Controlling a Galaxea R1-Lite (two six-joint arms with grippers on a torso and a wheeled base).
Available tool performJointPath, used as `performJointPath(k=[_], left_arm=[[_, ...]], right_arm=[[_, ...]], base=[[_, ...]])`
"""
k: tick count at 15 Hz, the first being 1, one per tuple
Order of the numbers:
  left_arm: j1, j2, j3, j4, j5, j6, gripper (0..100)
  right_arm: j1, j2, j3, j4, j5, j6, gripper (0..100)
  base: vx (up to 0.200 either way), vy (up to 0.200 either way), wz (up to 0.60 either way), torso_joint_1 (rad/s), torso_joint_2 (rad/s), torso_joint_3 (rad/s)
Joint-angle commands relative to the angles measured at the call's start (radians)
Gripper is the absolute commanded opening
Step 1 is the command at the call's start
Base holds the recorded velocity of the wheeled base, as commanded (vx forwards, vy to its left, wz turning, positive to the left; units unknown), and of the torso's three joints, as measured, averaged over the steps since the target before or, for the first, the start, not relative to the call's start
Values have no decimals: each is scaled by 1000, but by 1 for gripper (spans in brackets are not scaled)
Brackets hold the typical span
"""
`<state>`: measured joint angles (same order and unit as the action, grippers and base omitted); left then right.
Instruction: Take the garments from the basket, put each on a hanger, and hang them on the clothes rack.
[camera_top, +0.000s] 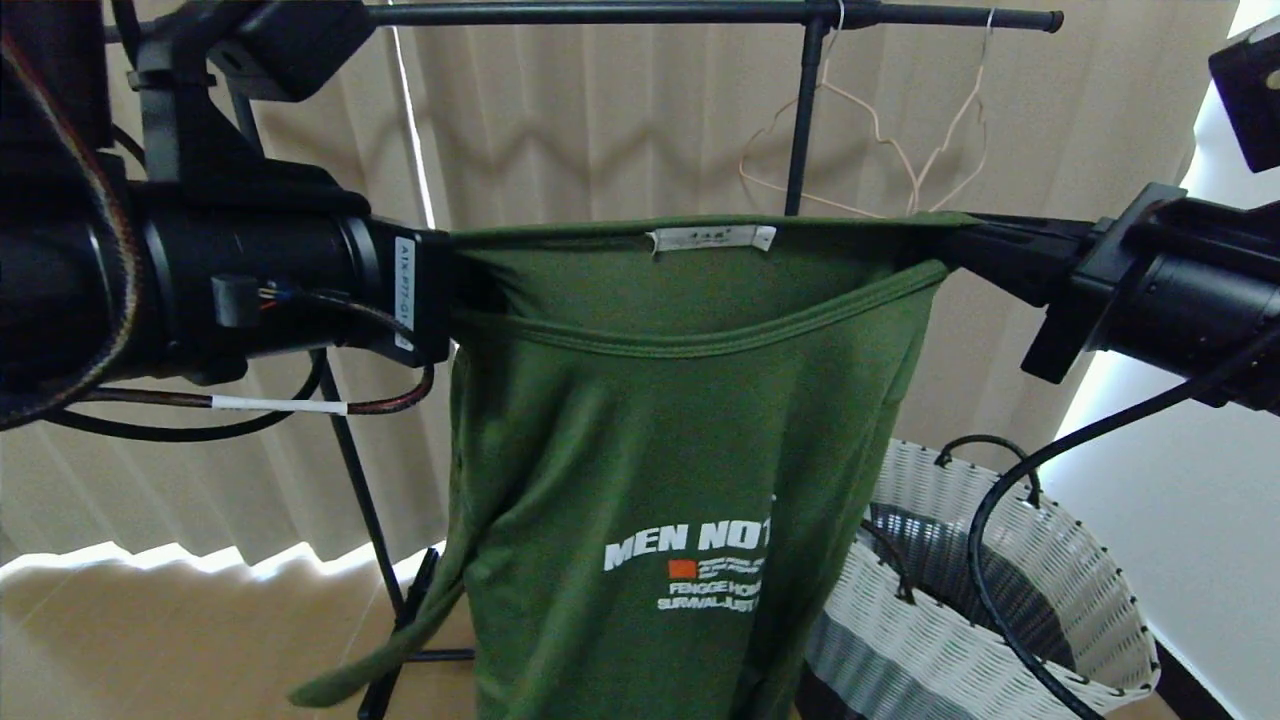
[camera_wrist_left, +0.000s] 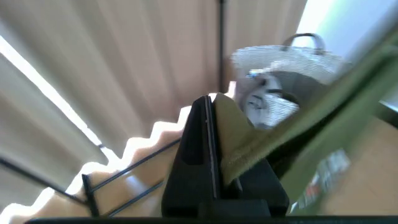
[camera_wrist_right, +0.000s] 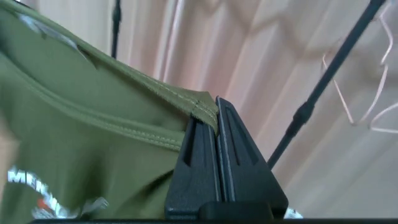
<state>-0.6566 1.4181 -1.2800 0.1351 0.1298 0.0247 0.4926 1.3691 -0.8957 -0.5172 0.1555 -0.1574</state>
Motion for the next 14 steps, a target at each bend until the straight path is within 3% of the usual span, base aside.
performJointPath(k=[1,3,7,9,12,14], left_arm=[[0,-34,-24,24,-50,0,0],[0,-38,-42,27,-82,0,0],[2,-16,-48,-101,-79,3,0],[3,5,-45,-104,-78,17,0],[25,67,-44,-137,-73,24,0],[31,96,-32,-196,-73,18,0]], right_arm=[[-6,33,-3,-3,-2,-1,0],[-14,28,-5,-3,-2,-1,0],[-23,-4,-12,11,-4,-2,0],[-23,-38,-19,23,-4,-4,0],[-20,-147,-29,189,13,-2,0],[-8,-196,-22,269,90,-1,0]], base=[[0,0,0,0,0,0],[0,0,0,0,0,0],[0,0,0,0,0,0],[0,0,0,0,0,0],[0,0,0,0,0,0],[0,0,0,0,0,0]])
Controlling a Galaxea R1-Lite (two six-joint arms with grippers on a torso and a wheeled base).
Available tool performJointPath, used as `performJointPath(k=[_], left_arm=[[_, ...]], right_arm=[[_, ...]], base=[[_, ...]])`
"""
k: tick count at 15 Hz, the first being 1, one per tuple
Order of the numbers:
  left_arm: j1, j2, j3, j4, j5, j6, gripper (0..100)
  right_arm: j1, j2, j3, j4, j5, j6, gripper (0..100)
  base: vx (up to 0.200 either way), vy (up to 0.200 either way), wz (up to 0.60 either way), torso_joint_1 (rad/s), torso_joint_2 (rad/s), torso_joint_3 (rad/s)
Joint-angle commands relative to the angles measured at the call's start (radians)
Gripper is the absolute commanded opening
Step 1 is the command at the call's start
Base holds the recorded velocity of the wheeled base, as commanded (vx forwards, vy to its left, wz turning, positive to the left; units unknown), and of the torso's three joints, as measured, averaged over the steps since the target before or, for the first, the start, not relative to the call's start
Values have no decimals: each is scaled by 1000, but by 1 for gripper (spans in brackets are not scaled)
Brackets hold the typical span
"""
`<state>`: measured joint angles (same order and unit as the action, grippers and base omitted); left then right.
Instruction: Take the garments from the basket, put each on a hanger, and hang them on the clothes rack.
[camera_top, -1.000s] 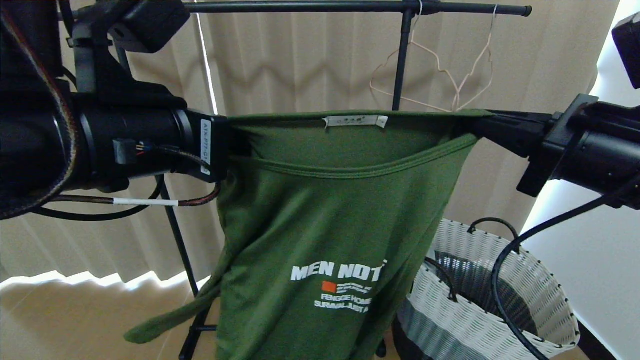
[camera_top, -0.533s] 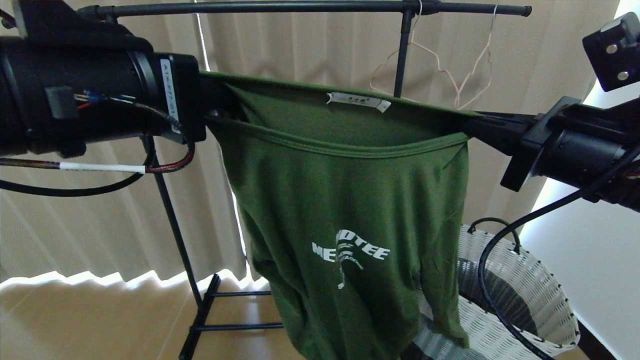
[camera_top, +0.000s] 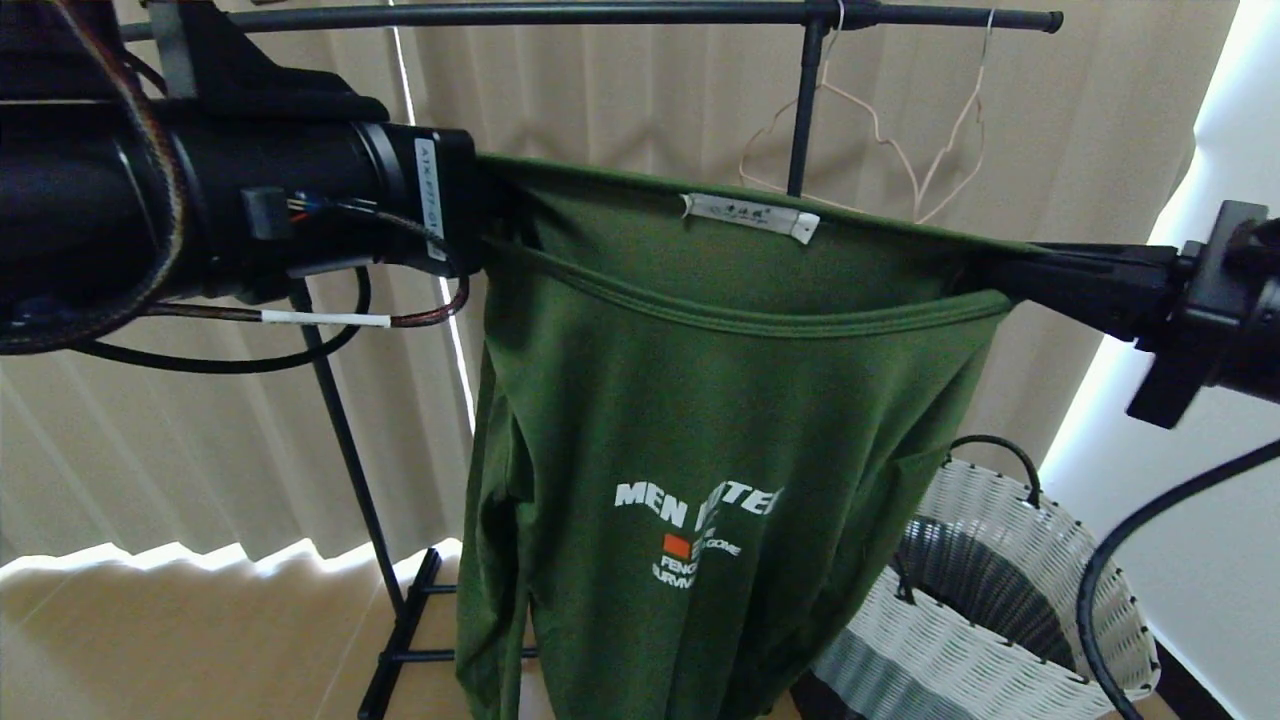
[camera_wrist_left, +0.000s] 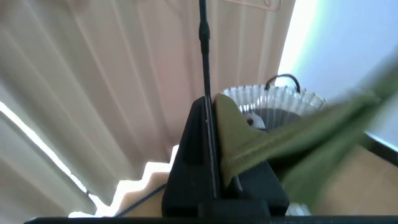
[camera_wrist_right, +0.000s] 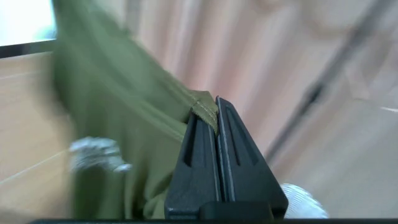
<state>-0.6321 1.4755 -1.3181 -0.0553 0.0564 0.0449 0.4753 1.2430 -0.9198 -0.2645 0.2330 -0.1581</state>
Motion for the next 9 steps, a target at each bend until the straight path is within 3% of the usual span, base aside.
performJointPath(k=[1,4,9], left_arm=[[14,57,3,-18,2,-2,0],[32,86,3,-37,13,-2,0],[32,71,10,-12,7,1,0]], right_arm=[[11,-89,9,45,71,2,0],[31,-143,12,142,220,3,0],[25,-132,12,137,230,-3,0]], base=[[0,0,0,0,0,0],[0,0,0,0,0,0],[0,0,0,0,0,0]])
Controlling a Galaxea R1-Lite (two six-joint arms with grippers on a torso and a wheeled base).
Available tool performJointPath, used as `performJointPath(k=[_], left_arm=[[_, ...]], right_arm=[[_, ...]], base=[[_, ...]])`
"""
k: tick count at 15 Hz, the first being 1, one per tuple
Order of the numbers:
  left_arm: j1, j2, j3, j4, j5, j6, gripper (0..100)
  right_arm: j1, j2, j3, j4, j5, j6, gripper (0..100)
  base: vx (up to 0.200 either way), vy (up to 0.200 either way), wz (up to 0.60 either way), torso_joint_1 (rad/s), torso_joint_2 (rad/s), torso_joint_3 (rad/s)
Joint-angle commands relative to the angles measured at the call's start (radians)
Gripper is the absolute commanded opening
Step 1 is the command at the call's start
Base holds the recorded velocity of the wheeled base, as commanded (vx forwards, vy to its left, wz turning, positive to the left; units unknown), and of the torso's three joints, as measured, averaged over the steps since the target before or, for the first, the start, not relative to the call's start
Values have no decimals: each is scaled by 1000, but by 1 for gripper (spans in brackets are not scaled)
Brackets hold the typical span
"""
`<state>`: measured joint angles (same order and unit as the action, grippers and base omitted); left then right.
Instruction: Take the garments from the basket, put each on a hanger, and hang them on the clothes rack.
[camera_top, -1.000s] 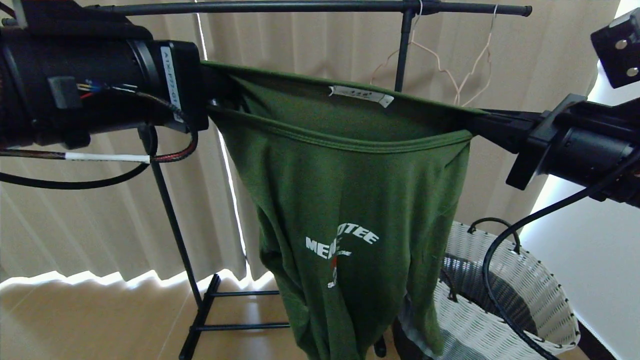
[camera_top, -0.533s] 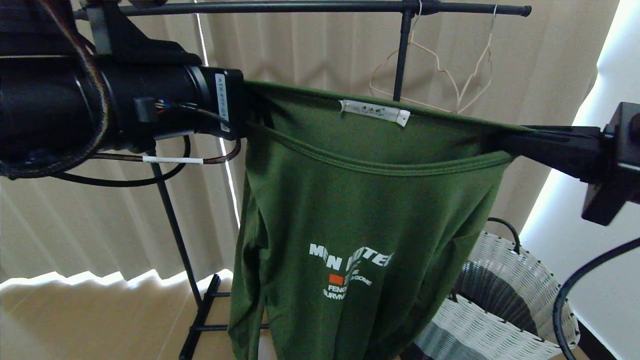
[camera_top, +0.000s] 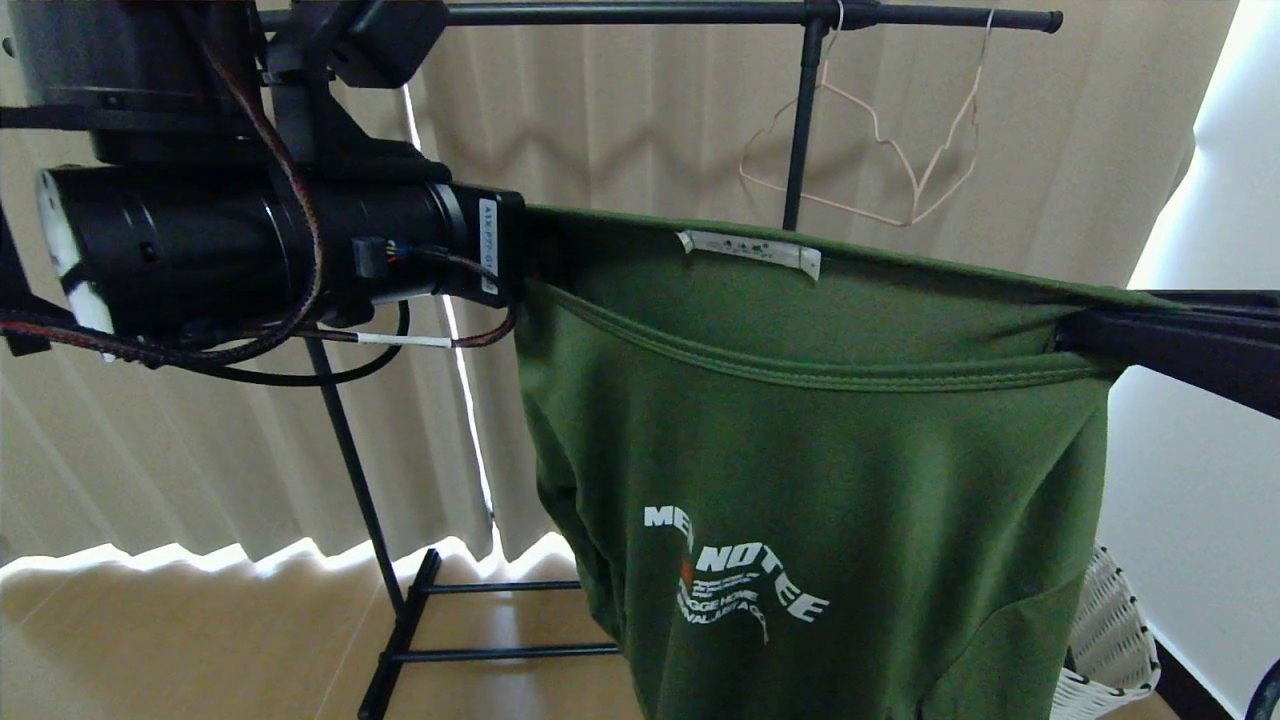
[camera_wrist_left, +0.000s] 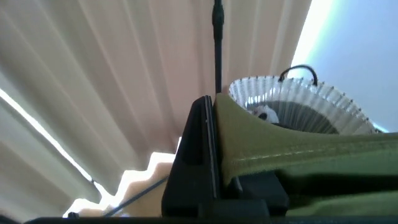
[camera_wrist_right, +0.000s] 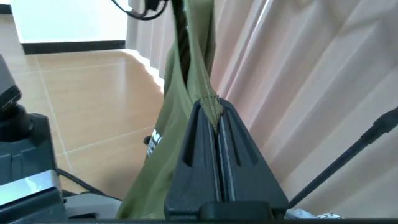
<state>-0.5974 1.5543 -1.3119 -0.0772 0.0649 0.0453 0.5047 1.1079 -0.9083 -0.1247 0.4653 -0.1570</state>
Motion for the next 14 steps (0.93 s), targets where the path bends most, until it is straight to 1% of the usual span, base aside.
performJointPath(k=[1,3,6,8,9,10,11,14], left_arm=[[-2,-31,0,65,-5,5,0],[-5,-88,-7,201,-43,5,0],[-5,-186,-3,329,-191,8,0],[-7,-238,14,333,-287,41,0],[-5,-250,20,333,-309,56,0],[-7,-272,39,333,-336,87,0],[-7,-283,49,333,-346,102,0],[-8,-290,71,326,-346,111,0]], right_arm=[[-11,23,-4,-12,-10,-12,0],[-37,63,-7,-56,-50,-49,0],[-41,155,-11,-197,-105,-59,0],[-41,216,-20,-296,-111,-59,0],[-41,231,-26,-316,-111,-59,0],[-41,260,-40,-345,-109,-58,0],[-41,274,-49,-354,-109,-58,0],[-41,290,-61,-354,-109,-58,0]], base=[[0,0,0,0,0,0],[0,0,0,0,0,0],[0,0,0,0,0,0],[0,0,0,0,0,0],[0,0,0,0,0,0],[0,0,0,0,0,0],[0,0,0,0,0,0],[0,0,0,0,0,0]])
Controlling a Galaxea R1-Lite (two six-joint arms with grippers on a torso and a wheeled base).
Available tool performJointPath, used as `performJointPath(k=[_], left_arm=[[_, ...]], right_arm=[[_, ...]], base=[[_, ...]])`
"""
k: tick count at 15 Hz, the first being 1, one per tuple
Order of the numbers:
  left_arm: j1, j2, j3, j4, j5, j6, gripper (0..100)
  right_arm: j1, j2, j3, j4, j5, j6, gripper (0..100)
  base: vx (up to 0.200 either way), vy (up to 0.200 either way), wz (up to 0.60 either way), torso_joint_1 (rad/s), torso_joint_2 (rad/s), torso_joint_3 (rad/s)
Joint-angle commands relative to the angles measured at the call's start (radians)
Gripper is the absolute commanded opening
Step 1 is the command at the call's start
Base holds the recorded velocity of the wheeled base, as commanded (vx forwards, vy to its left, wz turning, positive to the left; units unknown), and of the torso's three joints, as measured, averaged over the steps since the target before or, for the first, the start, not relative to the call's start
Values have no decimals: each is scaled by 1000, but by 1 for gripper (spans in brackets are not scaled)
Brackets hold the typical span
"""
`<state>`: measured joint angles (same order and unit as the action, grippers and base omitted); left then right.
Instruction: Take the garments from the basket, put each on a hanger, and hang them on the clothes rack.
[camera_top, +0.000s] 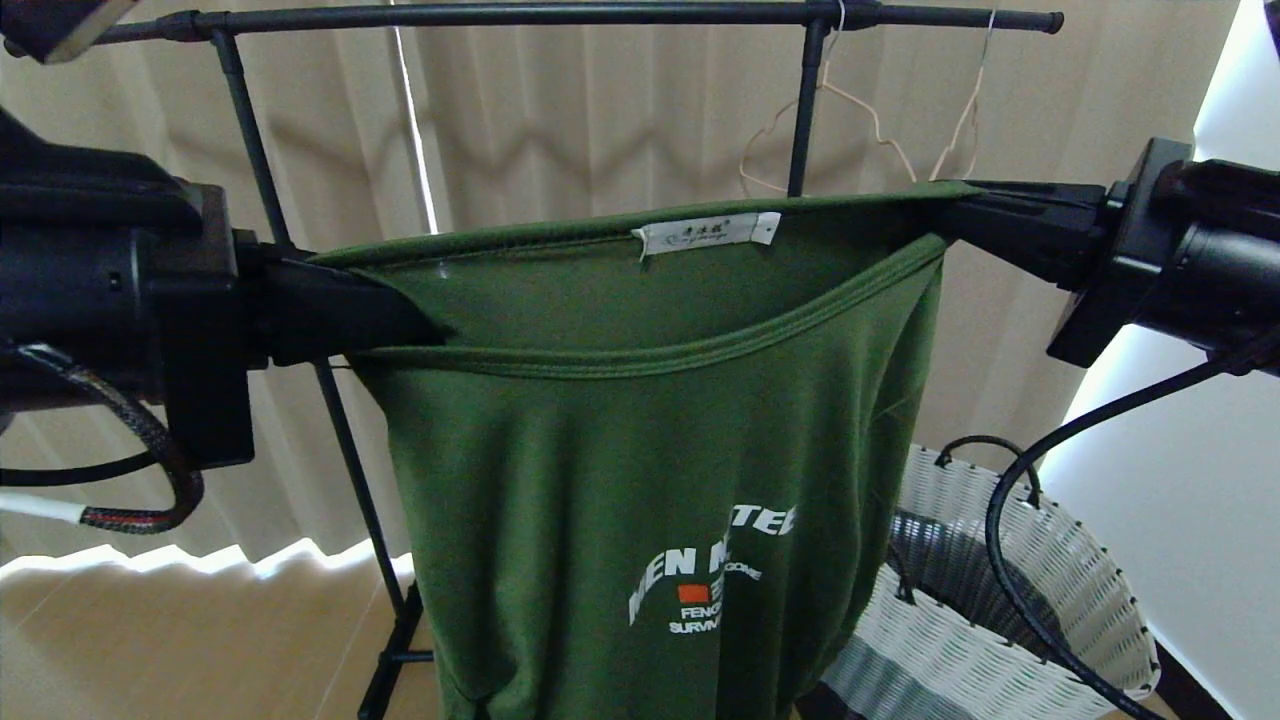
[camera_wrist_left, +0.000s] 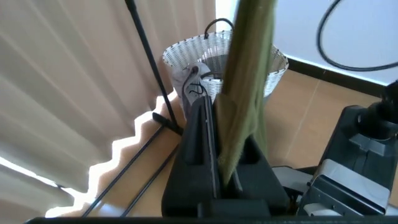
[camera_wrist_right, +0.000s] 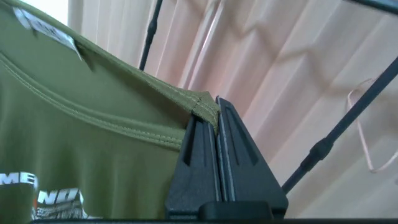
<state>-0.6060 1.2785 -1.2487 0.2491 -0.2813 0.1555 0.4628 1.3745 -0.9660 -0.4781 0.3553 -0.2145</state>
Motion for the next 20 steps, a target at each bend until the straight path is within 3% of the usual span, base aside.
performJointPath(k=[1,3,5,6,7,8,10,20], left_arm=[[0,-13,8,-5,2,-1,0],[12,4,5,-47,27,15,0],[17,64,5,-154,180,55,0],[17,68,6,-165,191,58,0],[15,134,9,-306,280,59,0],[15,168,15,-361,304,59,0],[15,194,49,-412,321,59,0],[17,188,69,-413,321,59,0]], right_arm=[[0,20,0,-1,1,0,0],[0,5,3,3,-13,-2,0],[-1,-14,-2,10,-70,-3,0],[0,-15,-2,10,-73,-3,0],[-1,-26,3,13,-96,-3,0],[-3,-29,4,15,-108,-3,0],[-4,-26,19,15,-144,-3,0],[-4,-20,38,16,-147,-3,0]], base=[[0,0,0,0,0,0],[0,0,0,0,0,0],[0,0,0,0,0,0],[0,0,0,0,0,0],[0,0,0,0,0,0],[0,0,0,0,0,0],[0,0,0,0,0,0],[0,0,0,0,0,0]])
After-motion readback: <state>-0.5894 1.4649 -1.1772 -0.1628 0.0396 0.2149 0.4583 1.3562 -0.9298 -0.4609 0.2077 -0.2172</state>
